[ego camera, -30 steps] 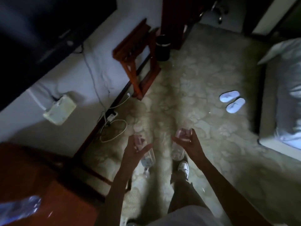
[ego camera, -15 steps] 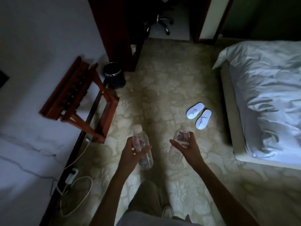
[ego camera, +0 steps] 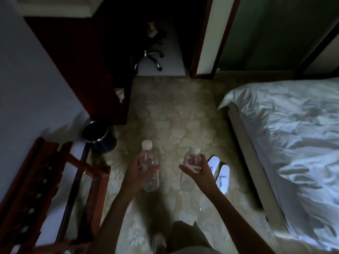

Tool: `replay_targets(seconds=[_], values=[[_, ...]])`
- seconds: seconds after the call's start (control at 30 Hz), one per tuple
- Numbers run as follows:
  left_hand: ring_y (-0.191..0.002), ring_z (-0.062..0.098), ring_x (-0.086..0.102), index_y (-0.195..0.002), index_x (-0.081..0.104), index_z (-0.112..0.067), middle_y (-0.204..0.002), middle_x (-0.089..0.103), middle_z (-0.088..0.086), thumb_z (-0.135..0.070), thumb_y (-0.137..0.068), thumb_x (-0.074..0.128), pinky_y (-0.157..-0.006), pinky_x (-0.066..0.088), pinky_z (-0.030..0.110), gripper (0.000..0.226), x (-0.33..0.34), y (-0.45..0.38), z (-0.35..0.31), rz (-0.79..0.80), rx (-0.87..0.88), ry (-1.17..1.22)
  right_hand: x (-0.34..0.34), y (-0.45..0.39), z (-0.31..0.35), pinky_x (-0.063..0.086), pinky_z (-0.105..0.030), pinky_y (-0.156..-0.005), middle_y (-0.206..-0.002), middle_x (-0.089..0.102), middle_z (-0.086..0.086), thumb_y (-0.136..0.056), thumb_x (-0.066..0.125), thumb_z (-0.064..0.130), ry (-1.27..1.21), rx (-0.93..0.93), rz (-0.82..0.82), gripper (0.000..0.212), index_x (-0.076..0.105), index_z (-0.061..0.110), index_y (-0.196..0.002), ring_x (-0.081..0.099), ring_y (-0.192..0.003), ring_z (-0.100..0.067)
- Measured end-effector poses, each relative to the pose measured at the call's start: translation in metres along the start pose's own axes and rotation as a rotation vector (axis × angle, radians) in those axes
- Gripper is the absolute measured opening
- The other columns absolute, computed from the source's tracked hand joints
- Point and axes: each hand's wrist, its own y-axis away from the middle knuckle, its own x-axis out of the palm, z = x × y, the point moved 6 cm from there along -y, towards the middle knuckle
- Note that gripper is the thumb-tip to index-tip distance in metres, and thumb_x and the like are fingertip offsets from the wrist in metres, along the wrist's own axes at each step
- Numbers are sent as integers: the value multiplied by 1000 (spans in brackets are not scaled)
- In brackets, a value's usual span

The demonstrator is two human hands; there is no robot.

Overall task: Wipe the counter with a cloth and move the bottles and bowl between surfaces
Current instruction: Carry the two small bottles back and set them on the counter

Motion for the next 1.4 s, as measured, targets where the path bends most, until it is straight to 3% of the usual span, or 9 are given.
replay_targets(seconds=[0.2, 0.37, 0.5, 0.67, 0.77, 0.83, 1.1, 1.23, 1.4], values=[[-101, 12, 67, -123, 56, -25, -112, 67, -6, -32, -75, 83, -70, 53, 20, 55, -17, -165, -35, -2, 18, -10, 15, -167, 40, 56, -40, -89, -105, 68, 8, -67, 83, 46, -14, -2, -78, 60, 53, 26, -115, 66, -97, -8], [-102, 18, 69, -111, 55, -43, -112, 68, -5, -61, -50, 84, -78, 61, 35, 70, -23, -318, -72, -44, -12, 66, 34, -328, 78, 54, -42, -93, -107, 66, 7, -69, 83, 40, -60, -6, -56, 61, 52, 22, -118, 65, -100, -7], [-95, 11, 66, -114, 55, -32, -107, 65, -5, -51, -58, 85, -76, 53, 30, 67, -36, -431, -143, -47, 41, 80, 35, -457, 140, 55, -42, -93, -106, 65, 8, -70, 82, 42, -70, -46, -23, 54, 51, 28, -113, 65, -100, -7], [-81, 17, 67, -129, 50, -15, -99, 66, -1, -64, -54, 76, -66, 57, 32, 93, -70, -560, -204, -111, 85, 50, 52, -596, 205, 57, -41, -87, -106, 66, 5, -64, 81, 51, -95, -90, -9, 50, 49, 36, -100, 68, -99, -13], [-109, 23, 66, -132, 50, -18, -123, 66, 6, -62, -54, 77, -92, 58, 46, 94, -77, -637, -220, -119, 76, 47, 72, -671, 222, 57, -38, -86, -108, 65, 3, -69, 82, 39, -110, -85, -8, 54, 49, 25, -108, 67, -100, -14], [-111, 24, 66, -127, 53, -20, -122, 65, 6, -58, -55, 80, -95, 57, 50, 86, -82, -694, -228, -143, 85, 60, 87, -723, 234, 56, -33, -86, -109, 64, 3, -75, 81, 25, -132, -92, -9, 55, 47, 15, -117, 67, -100, -12], [-114, 20, 64, -127, 51, -23, -122, 65, 1, -54, -55, 80, -99, 55, 43, 83, -125, -902, -344, -152, 211, 111, 118, -933, 362, 56, -33, -80, -105, 63, 0, -79, 78, 18, -171, -191, -1, 43, 46, 21, -108, 67, -92, -9], [-106, 10, 68, -119, 55, -33, -114, 68, -7, -39, -64, 90, -84, 56, 20, 65, -165, -982, -422, -221, 335, 128, 140, -1028, 453, 56, -30, -83, -113, 63, 1, -79, 78, 31, -159, -309, 48, 55, 44, 20, -120, 66, -99, -11], [-95, 4, 68, -114, 57, -10, -105, 69, 1, -9, -75, 84, -85, 54, 16, 48, -229, -1065, -501, -480, 443, 147, 194, -1153, 549, 52, -25, -87, -110, 63, 5, -80, 77, 15, -280, -440, 246, 49, 47, 25, -116, 64, -98, -2]])
